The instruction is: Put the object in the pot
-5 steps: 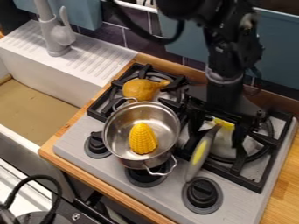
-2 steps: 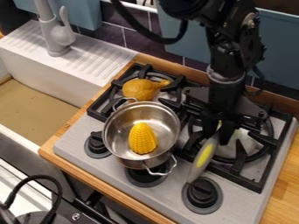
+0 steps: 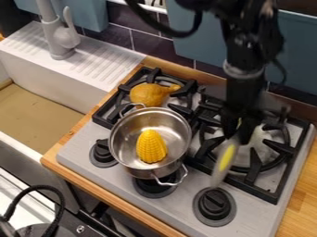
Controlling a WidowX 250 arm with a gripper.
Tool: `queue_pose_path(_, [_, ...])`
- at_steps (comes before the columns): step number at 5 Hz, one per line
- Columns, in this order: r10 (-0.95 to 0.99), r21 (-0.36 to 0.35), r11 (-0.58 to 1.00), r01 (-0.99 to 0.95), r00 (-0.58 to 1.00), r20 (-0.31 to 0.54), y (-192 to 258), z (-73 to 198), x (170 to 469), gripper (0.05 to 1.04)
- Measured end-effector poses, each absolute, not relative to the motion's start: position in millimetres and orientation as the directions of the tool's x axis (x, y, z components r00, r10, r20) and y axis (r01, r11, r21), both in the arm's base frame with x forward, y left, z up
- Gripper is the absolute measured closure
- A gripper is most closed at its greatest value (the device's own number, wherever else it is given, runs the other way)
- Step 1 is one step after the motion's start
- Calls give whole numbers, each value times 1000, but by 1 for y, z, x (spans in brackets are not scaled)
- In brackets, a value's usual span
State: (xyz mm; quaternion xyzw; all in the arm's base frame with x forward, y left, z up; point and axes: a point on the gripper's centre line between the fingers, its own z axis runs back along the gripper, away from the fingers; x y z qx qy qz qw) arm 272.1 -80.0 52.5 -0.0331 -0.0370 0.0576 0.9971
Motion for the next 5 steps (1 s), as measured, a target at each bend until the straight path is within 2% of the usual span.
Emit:
queue_pose_path(1, [183,-129,976,-173,981,69,-88,69,279,935])
queue_pose_path(2, [257,-165,956,-241,963,79,-94,82,282,935])
queue_pose_path(3, [341,-187,927,-326,938,54,-88,102,278,935])
queue_pose_path(4, [423,-192,895,-403,903,78,-71,116,278,935])
queue_pose_path(5, [550,-164,826,-539,835,24,-55,119,271,935])
